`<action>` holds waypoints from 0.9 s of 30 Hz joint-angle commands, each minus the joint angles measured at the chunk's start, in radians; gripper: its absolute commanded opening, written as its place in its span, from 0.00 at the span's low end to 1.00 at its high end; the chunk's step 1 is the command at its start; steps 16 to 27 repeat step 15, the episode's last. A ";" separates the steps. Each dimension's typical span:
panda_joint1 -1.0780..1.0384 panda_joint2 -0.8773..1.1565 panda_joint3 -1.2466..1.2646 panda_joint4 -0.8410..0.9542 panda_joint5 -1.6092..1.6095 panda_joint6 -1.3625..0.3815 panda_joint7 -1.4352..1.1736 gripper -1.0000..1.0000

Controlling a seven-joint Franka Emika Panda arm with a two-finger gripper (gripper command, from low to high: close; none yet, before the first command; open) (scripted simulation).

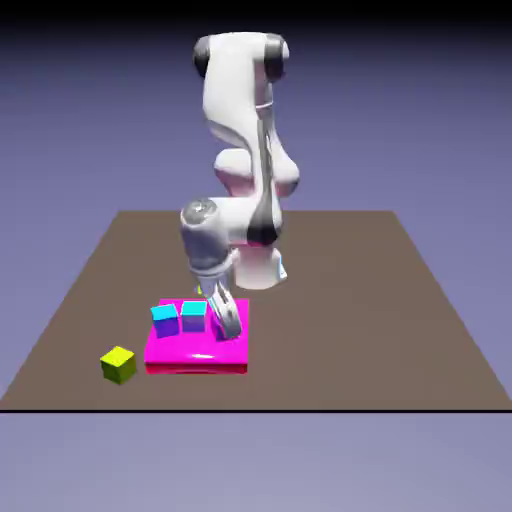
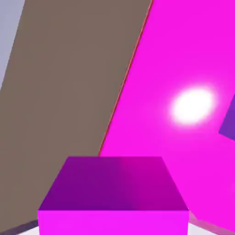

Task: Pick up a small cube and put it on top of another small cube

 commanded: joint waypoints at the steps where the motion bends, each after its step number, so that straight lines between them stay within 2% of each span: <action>1: 0.005 -0.031 -0.038 -0.003 0.012 -0.029 -0.023 0.00; 6: -0.057 -0.148 -0.175 -0.013 0.066 -0.135 -0.117 0.00; 11: -0.042 0.001 -0.159 -0.068 0.095 0.070 -0.138 0.00; 12: -0.042 0.001 -0.159 -0.068 0.095 0.070 -0.138 1.00; 15: -0.049 -0.062 -0.166 -0.044 0.083 -0.016 -0.129 1.00; 27: -0.049 -0.062 -0.166 -0.044 0.083 -0.016 -0.129 1.00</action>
